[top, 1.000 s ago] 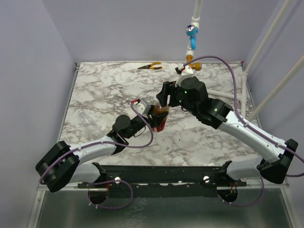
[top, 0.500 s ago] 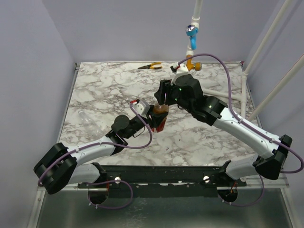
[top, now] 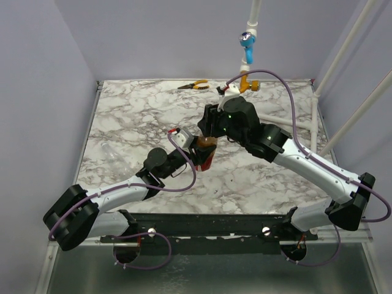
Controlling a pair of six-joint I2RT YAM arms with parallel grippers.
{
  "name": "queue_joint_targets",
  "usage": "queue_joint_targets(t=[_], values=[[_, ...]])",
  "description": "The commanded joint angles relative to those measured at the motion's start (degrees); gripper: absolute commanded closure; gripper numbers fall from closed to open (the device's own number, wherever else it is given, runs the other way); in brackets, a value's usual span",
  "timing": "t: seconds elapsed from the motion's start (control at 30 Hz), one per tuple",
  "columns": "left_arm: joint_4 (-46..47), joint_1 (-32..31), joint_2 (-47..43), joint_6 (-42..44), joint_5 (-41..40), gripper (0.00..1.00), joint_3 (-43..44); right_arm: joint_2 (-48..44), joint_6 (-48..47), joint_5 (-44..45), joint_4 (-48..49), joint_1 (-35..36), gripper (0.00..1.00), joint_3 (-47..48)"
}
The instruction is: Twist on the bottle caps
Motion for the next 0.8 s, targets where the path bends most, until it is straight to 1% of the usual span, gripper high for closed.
queue_joint_targets(t=[0.0,0.43,0.5,0.77], values=[[0.81,0.36,-0.31,-0.46,1.69,0.77,0.18,-0.10,0.92,1.00,-1.08,0.50,0.47,0.95],[0.89,0.79,0.98,-0.39,1.33,0.77,0.69,-1.78,2.32,1.28,-2.01,0.69,0.49,-0.54],[0.83,0.92,1.28,-0.42,1.50,0.77,0.73,-2.03,2.37,1.44,-1.94,0.82,0.51,-0.72],[1.23,1.10,2.11,-0.72,1.53,0.77,1.01,-2.62,3.14,2.05,-2.45,1.46,0.52,-1.24]])
